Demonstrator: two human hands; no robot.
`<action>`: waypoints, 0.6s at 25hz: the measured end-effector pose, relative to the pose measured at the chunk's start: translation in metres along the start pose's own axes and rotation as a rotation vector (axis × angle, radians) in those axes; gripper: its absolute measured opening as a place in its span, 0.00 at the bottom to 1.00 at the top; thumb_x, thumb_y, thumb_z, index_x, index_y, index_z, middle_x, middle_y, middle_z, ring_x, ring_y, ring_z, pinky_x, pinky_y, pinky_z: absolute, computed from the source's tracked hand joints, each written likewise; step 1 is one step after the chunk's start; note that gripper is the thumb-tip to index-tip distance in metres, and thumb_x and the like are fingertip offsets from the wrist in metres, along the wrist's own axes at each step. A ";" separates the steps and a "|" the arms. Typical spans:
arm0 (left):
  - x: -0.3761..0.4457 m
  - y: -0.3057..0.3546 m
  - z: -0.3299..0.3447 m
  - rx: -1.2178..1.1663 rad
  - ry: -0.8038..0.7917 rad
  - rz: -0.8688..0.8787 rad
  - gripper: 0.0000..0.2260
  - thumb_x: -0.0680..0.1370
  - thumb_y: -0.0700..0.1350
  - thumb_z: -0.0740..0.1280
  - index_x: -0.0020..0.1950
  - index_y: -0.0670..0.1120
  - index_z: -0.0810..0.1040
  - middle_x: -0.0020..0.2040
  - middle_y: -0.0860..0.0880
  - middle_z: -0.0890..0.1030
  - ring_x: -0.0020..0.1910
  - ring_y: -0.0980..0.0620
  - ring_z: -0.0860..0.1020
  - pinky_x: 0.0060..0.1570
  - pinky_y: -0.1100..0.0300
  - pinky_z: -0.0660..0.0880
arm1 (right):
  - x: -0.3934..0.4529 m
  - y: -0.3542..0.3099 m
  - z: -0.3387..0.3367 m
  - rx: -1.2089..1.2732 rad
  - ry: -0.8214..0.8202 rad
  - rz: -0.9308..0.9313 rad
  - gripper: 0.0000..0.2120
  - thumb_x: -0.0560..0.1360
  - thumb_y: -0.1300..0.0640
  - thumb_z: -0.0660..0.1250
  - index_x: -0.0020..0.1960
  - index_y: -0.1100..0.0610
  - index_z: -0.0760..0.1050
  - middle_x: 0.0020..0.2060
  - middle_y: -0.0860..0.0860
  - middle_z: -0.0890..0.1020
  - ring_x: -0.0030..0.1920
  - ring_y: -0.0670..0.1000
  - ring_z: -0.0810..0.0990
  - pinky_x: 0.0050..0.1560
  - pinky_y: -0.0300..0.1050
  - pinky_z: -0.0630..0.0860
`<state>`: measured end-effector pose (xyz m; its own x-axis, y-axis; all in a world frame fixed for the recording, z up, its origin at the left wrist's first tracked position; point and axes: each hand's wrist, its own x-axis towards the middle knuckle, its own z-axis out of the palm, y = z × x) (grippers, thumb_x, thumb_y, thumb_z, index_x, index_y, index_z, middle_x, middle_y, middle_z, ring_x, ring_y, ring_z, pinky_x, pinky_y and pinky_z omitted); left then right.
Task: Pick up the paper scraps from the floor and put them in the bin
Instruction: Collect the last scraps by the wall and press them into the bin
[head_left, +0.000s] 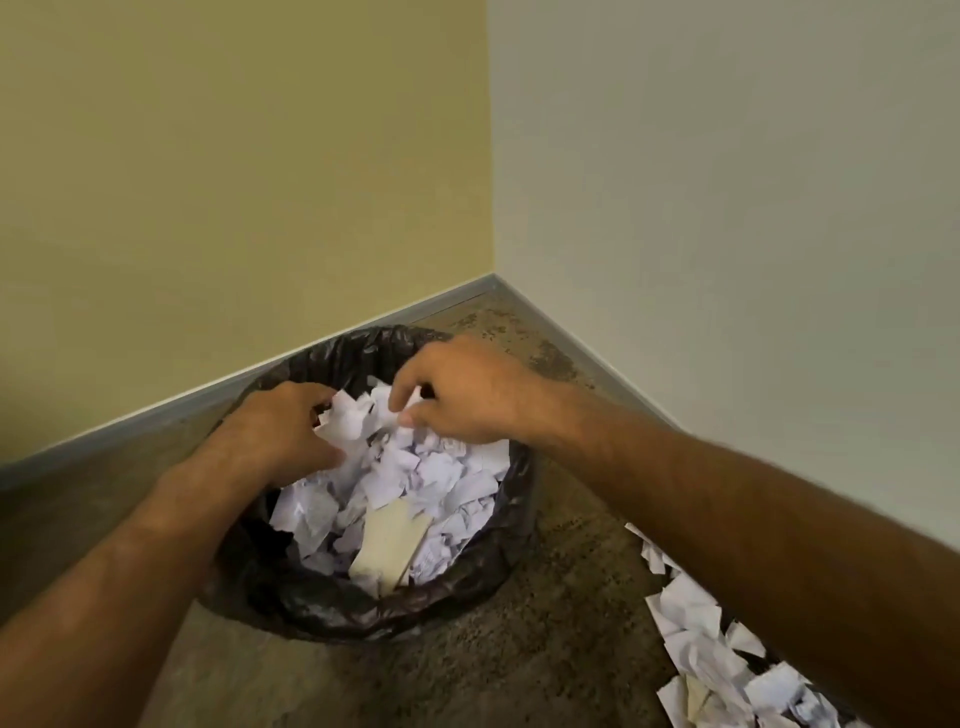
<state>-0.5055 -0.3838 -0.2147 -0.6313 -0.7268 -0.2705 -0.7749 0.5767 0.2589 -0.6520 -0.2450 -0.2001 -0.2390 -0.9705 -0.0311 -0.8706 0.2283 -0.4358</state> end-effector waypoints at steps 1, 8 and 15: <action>-0.001 -0.002 -0.001 0.034 -0.045 -0.005 0.32 0.69 0.46 0.77 0.71 0.52 0.71 0.63 0.47 0.78 0.58 0.45 0.78 0.54 0.56 0.75 | 0.000 0.001 0.004 -0.036 -0.068 -0.002 0.11 0.75 0.49 0.70 0.58 0.47 0.80 0.62 0.46 0.79 0.58 0.48 0.78 0.56 0.47 0.74; -0.035 -0.038 0.002 0.240 -0.146 0.277 0.65 0.47 0.85 0.59 0.77 0.62 0.37 0.80 0.53 0.41 0.79 0.45 0.43 0.76 0.42 0.46 | 0.023 0.005 0.035 -0.353 -0.382 -0.086 0.57 0.62 0.31 0.74 0.78 0.41 0.41 0.79 0.51 0.47 0.76 0.62 0.53 0.68 0.70 0.64; -0.034 -0.083 0.036 0.284 0.013 0.503 0.66 0.49 0.87 0.51 0.76 0.56 0.28 0.77 0.54 0.30 0.75 0.52 0.27 0.74 0.40 0.32 | 0.071 0.022 0.128 -0.443 -0.599 -0.159 0.66 0.58 0.28 0.74 0.69 0.34 0.21 0.68 0.46 0.18 0.71 0.62 0.23 0.63 0.83 0.50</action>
<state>-0.4213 -0.3938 -0.2601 -0.9251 -0.3410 -0.1670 -0.3591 0.9286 0.0933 -0.6330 -0.3189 -0.3275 0.0681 -0.8416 -0.5358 -0.9965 -0.0309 -0.0781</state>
